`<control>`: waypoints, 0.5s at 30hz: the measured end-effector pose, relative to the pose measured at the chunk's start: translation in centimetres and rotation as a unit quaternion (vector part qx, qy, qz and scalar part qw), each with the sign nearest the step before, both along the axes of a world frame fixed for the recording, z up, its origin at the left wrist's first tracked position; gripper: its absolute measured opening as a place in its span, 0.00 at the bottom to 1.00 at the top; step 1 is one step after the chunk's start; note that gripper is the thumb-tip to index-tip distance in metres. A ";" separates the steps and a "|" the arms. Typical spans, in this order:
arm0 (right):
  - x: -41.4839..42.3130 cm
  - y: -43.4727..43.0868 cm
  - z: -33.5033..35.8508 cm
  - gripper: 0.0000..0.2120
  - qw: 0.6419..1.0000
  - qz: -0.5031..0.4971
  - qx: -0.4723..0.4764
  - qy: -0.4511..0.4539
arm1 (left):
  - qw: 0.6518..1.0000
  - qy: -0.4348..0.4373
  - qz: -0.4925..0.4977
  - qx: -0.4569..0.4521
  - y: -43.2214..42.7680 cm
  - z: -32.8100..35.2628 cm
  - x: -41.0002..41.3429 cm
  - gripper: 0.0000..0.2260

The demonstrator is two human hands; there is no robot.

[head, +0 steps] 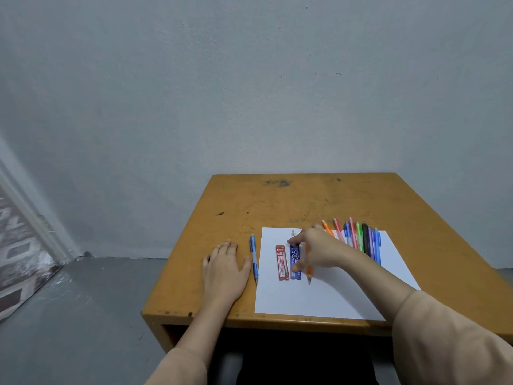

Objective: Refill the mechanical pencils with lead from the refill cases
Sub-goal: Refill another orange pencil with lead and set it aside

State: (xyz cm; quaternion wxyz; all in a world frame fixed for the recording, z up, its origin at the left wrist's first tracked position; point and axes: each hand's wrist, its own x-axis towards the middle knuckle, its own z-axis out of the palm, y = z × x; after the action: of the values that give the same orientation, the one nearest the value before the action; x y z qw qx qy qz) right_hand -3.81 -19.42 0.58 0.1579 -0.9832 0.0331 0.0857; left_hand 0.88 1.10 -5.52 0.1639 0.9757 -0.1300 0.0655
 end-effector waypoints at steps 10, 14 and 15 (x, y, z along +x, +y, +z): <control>-0.5 0.7 0.5 0.39 0.994 -0.025 0.087 -0.065 | 1.000 -0.001 0.002 0.001 -0.1 0.1 -0.1 0.26; -0.9 1.1 0.9 0.29 0.982 -0.055 0.143 -0.107 | 1.000 0.001 0.003 0.001 -0.1 0.1 -0.2 0.26; -1.1 1.2 1.0 0.26 0.979 -0.060 0.161 -0.111 | 1.000 0.002 0.003 0.001 -0.1 0.1 -0.2 0.26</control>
State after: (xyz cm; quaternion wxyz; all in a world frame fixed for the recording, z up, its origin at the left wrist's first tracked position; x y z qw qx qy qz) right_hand -4.87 -18.24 1.60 0.3218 -0.9444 0.0602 -0.0293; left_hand 0.71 1.02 -5.39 0.1630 0.9763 -0.1273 0.0640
